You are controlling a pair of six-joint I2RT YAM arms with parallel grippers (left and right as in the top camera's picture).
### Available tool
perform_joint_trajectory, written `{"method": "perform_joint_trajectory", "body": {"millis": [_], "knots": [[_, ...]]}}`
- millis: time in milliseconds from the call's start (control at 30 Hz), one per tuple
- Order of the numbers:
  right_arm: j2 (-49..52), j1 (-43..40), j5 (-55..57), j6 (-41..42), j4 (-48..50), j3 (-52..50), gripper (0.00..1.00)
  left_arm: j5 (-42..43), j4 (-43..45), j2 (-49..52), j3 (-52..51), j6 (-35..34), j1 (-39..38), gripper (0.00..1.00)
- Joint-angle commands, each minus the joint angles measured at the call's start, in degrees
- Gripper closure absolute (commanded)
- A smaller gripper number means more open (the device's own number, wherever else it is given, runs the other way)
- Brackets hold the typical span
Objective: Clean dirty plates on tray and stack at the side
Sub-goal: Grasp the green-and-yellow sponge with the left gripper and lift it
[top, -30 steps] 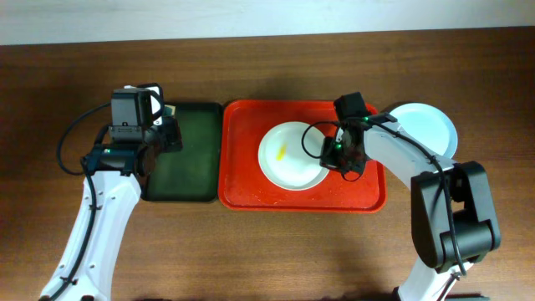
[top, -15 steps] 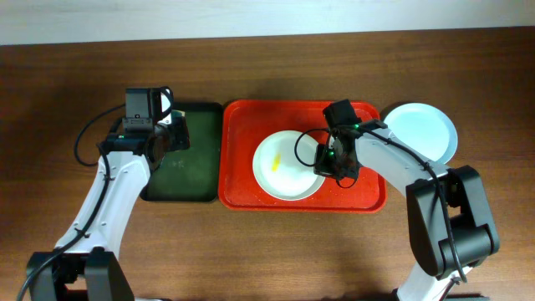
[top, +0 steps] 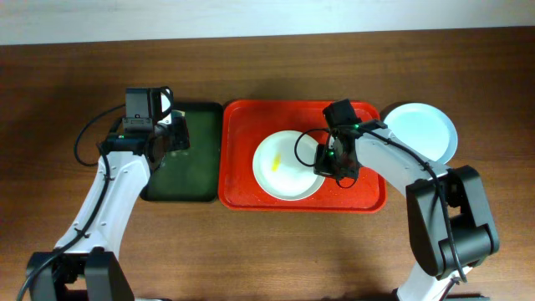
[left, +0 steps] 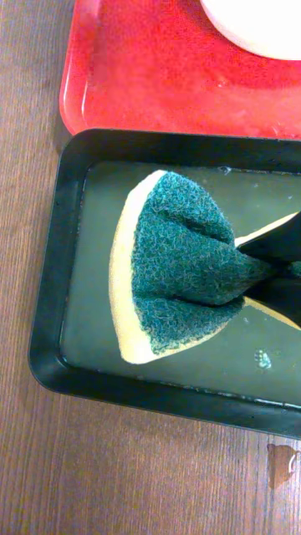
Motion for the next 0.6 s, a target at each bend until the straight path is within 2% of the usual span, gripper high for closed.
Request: {"method": "perform_joint_trajectory", "body": {"millis": [0,300,567], "knots": [[1.4,0.85,1.51,0.07,-0.59,-2.03,0.96,0.85,0.35,0.72,0.66,0.5,0.15,1.0],[1.4,0.85,1.66,0.07,-0.59,-2.03,0.96,0.87,0.39,1.25,0.66,0.48,0.15,1.0],[1.4,0.85,1.66,0.07,-0.59,-2.03,0.96,0.83,1.92,5.92,0.66,0.5,0.15,1.0]]}}
